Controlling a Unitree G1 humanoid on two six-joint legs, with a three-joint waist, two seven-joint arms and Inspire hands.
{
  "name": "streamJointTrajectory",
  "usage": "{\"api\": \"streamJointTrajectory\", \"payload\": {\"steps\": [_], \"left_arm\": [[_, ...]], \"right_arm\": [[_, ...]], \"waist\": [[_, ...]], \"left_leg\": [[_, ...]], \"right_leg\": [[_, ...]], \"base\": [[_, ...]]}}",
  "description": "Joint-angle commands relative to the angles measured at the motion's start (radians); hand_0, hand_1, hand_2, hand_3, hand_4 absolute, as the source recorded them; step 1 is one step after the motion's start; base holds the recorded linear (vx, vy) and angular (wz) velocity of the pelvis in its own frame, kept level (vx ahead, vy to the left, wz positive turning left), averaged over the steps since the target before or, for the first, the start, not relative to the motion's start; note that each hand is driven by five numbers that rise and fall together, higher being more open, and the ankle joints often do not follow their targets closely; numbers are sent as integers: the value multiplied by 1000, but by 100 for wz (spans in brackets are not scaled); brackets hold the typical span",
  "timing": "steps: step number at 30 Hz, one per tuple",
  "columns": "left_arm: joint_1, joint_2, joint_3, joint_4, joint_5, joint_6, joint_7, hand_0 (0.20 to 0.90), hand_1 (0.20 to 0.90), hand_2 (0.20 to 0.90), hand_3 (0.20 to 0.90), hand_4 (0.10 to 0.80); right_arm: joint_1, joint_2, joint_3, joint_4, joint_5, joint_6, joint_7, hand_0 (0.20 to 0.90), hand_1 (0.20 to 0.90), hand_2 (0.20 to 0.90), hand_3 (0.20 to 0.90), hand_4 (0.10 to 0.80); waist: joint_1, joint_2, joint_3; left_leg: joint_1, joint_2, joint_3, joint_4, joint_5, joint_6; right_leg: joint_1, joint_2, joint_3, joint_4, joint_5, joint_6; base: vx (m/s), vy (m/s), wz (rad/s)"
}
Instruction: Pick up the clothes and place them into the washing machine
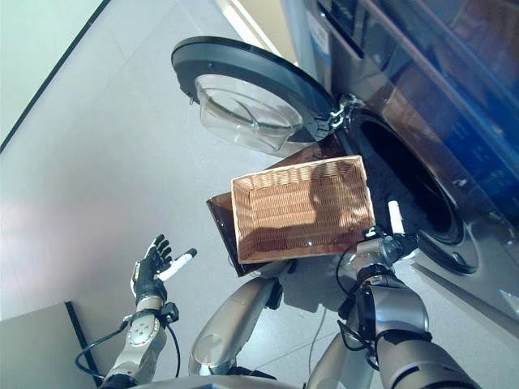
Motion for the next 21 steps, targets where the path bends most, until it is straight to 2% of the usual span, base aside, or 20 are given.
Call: {"api": "streamJointTrajectory", "payload": {"steps": [1, 7, 8, 9, 10, 11, 12, 13, 21], "left_arm": [[-32, 74, 60, -31, 23, -81, 63, 900, 900, 900, 900, 800], [-24, 84, 62, -45, 28, -76, 51, 900, 900, 900, 900, 800], [-25, 88, 61, -47, 30, -73, 47, 900, 900, 900, 900, 800], [-23, 89, 60, -49, 29, -72, 44, 900, 900, 900, 900, 800], [-19, 92, 62, -58, 27, -70, 39, 900, 900, 900, 900, 800], [-16, 95, 62, -63, 28, -70, 37, 900, 900, 900, 900, 800], [-15, 95, 63, -64, 28, -69, 37, 900, 900, 900, 900, 800], [-16, 102, 69, -63, 24, -70, 38, 900, 900, 900, 900, 800], [-13, 116, 86, -46, 6, -65, 28, 900, 900, 900, 900, 800]], "right_arm": [[-105, -138, 52, -50, -75, -51, 46, 900, 900, 900, 900, 800], [-182, -206, 105, -19, -132, -8, 49, 900, 900, 900, 900, 800], [-200, -219, 115, -9, -135, -1, 48, 826, 826, 826, 826, 747], [-213, -224, 123, -11, -135, 3, 55, 716, 716, 716, 716, 669], [-242, -236, 144, -10, -150, 12, 57, 466, 466, 466, 466, 490], [-256, -239, 154, -11, -152, 14, 60, 313, 313, 313, 313, 380], [-259, -239, 155, -9, -152, 14, 60, 288, 288, 288, 288, 363], [-292, -243, 179, -20, -160, 16, 63, 214, 214, 214, 214, 310], [-396, -240, 250, -54, -185, 23, 79, 200, 200, 200, 200, 300]], "waist": [[46, 33, -54], [67, 19, -71], [72, 17, -73], [76, 14, -76], [80, 7, -79], [82, 4, -81], [82, 4, -81], [85, -3, -85], [89, -25, -88]], "left_leg": [[-83, -26, 4, 67, -57, -56], [-81, -35, -15, 66, -82, -61], [-83, -36, -15, 65, -81, -62], [-83, -35, -17, 64, -80, -62], [-84, -35, -21, 62, -79, -63], [-84, -35, -23, 62, -79, -63], [-85, -35, -23, 62, -79, -63], [-88, -35, -27, 64, -80, -64], [-78, -29, -28, 65, -77, -68]], "right_leg": [[42, -10, 26, -51, 28, 30], [45, -15, 25, -43, 0, 38], [44, -15, 23, -43, 0, 38], [44, -14, 23, -44, -1, 38], [44, -13, 20, -43, -4, 36], [44, -12, 20, -40, -6, 34], [43, -12, 20, -40, -6, 34], [40, -10, 18, -37, -9, 32], [47, -3, 13, -27, -14, 28]], "base": [[44, -4, 26], [82, -13, 13], [0, 0, 0], [32, -19, 1], [30, -24, 3], [0, 0, 0], [0, 0, 0], [0, 0, 0], [0, 0, 0]]}}
